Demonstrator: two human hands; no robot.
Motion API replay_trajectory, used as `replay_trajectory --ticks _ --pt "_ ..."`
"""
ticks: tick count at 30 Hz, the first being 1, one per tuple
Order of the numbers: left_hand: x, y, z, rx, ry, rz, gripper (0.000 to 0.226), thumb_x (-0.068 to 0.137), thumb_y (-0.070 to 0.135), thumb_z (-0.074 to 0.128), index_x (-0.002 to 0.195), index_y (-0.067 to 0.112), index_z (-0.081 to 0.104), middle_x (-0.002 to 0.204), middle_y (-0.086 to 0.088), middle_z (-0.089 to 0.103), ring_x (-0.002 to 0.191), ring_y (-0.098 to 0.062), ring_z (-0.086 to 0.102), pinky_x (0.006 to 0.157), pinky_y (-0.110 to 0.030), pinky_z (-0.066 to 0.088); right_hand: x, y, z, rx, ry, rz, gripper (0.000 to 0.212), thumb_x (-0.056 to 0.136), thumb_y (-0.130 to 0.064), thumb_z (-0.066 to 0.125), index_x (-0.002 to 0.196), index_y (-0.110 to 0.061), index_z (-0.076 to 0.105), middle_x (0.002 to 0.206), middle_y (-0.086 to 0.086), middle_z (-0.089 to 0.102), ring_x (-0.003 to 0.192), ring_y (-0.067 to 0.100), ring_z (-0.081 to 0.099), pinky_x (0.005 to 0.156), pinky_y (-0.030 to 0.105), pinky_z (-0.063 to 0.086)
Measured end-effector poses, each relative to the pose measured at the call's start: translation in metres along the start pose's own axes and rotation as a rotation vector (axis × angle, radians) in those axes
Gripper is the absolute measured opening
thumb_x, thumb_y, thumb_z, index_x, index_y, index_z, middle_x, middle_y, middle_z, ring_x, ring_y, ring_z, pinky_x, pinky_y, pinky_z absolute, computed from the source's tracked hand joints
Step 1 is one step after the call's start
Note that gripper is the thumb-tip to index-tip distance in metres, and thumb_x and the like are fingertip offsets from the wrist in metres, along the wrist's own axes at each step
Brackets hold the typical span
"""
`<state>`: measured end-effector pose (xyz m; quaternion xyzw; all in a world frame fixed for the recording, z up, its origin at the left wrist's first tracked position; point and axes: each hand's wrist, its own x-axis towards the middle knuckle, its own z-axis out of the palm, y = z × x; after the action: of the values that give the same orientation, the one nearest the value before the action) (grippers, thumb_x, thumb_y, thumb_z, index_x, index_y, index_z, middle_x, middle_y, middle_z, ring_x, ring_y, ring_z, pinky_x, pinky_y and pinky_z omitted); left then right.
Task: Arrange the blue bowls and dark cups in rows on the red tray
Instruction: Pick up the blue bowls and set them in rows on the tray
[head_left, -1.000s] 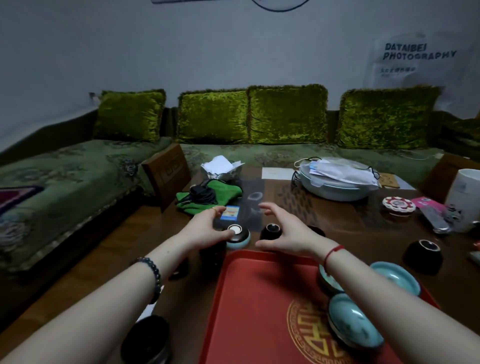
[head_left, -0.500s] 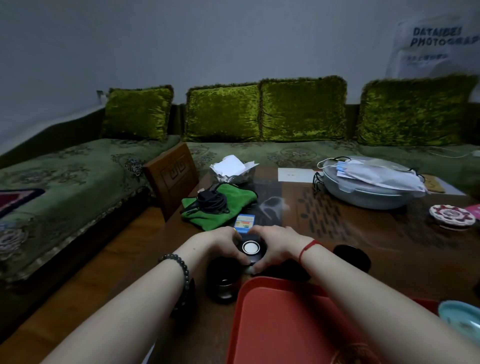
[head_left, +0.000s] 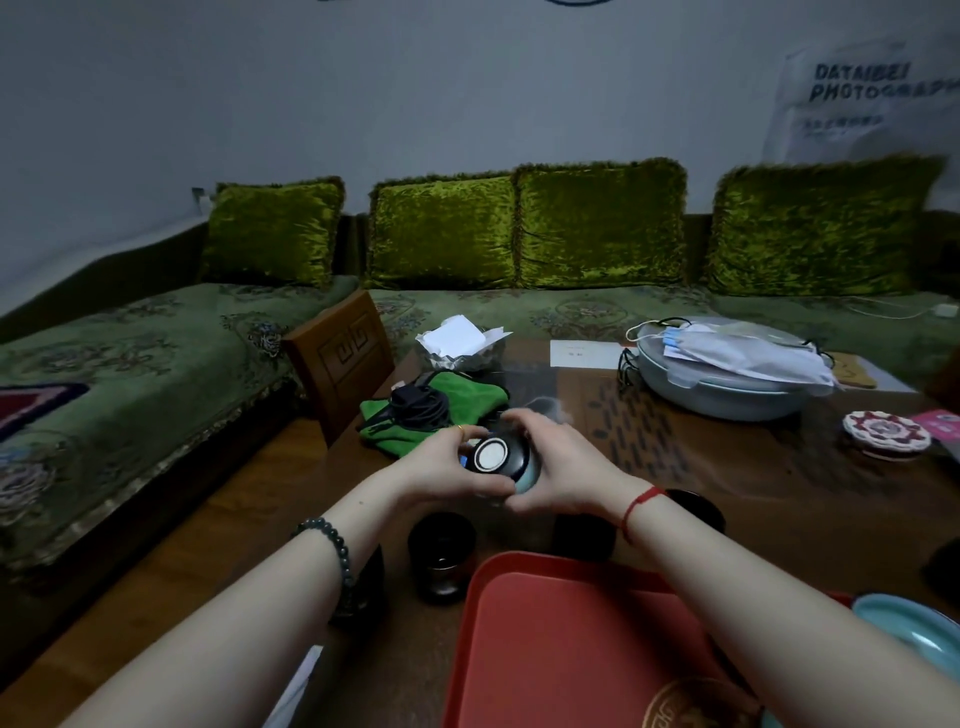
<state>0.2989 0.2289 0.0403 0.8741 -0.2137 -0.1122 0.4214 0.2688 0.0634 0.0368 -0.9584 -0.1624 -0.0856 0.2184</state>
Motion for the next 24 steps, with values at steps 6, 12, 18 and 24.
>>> replay_trajectory --ticks 6,12,18,24 --pt "-0.037 0.035 0.005 -0.141 0.042 0.119 0.067 0.074 0.026 0.073 0.132 0.022 0.039 0.115 0.003 0.057 0.106 -0.005 0.052 0.081 -0.012 0.046 -0.040 -0.016 -0.028 0.292 0.153 -0.083 0.088 0.057 -0.027 0.075 0.133 -0.025 0.031 0.124 -0.005 0.044 0.120 0.015 0.046 0.100 0.030 0.040" --pt "-0.089 0.066 0.028 -0.484 -0.091 0.151 0.039 0.087 0.023 0.056 0.114 0.049 0.044 0.099 0.007 0.063 0.088 -0.010 0.061 0.074 -0.024 0.052 -0.101 -0.036 -0.049 0.524 0.240 -0.069 0.082 0.060 -0.030 0.081 0.123 -0.049 0.032 0.122 -0.015 0.048 0.115 -0.002 0.050 0.091 0.011 0.041" --pt "-0.130 0.085 0.077 -0.828 -0.210 0.108 0.035 0.093 0.017 0.039 0.117 0.042 0.042 0.101 -0.008 0.060 0.069 -0.017 0.060 0.060 -0.024 0.054 -0.173 -0.049 -0.063 0.611 0.218 -0.032 0.084 0.060 -0.021 0.084 0.122 -0.050 0.034 0.125 -0.002 0.050 0.114 0.002 0.054 0.096 0.021 0.046" --pt "-0.166 0.092 0.121 -0.842 -0.287 0.130 0.033 0.087 0.024 0.046 0.115 0.041 0.044 0.102 0.002 0.066 0.077 -0.019 0.064 0.073 -0.030 0.054 -0.236 -0.047 -0.072 0.532 0.183 0.056 0.088 0.059 -0.020 0.084 0.122 -0.048 0.030 0.122 0.000 0.049 0.113 0.005 0.052 0.096 0.021 0.045"
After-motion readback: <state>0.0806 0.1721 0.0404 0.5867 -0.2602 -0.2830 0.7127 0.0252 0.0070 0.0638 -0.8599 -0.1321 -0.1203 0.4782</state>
